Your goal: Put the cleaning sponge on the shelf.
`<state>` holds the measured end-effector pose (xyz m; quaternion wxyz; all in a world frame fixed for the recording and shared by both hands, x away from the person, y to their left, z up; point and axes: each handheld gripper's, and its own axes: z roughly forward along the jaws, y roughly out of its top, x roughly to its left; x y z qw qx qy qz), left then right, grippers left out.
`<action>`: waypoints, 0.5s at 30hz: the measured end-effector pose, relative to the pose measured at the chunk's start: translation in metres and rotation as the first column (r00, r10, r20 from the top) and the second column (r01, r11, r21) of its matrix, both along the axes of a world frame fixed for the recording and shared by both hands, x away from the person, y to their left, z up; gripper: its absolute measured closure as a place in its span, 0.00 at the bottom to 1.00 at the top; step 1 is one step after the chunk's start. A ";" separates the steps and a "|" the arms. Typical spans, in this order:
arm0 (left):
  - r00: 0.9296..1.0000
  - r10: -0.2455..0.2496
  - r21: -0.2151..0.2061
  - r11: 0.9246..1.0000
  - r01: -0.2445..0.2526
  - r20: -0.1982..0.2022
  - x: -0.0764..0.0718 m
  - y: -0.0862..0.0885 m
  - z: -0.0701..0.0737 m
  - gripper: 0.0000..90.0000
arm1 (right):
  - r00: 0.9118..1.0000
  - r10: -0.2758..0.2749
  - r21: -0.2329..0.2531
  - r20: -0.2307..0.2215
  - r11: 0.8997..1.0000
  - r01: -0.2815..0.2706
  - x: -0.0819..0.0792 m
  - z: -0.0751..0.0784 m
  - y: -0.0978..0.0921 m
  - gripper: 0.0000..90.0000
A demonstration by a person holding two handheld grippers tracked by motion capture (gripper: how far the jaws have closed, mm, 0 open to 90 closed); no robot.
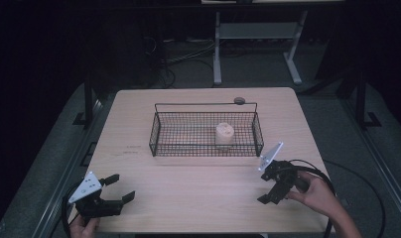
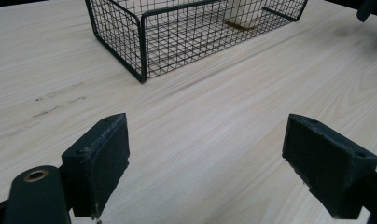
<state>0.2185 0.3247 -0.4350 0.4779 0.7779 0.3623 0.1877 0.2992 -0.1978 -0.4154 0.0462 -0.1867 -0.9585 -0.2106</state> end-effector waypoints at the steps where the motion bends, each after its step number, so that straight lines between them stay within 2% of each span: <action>1: 1.000 0.000 0.000 1.000 0.000 0.000 0.000 0.000 0.000 0.16 | 1.000 0.000 0.000 0.000 1.000 0.000 0.000 0.000 0.000 0.18; 12: 1.000 -0.004 0.002 1.000 0.004 -0.004 0.000 -0.002 0.000 0.16 | 1.000 0.010 0.037 0.009 0.999 -0.010 -0.014 -0.009 0.000 0.18; 15: 1.000 -0.007 0.001 1.000 0.007 -0.006 0.000 -0.002 -0.001 0.16 | 1.000 0.012 0.049 0.026 0.999 -0.014 -0.019 -0.011 0.002 0.18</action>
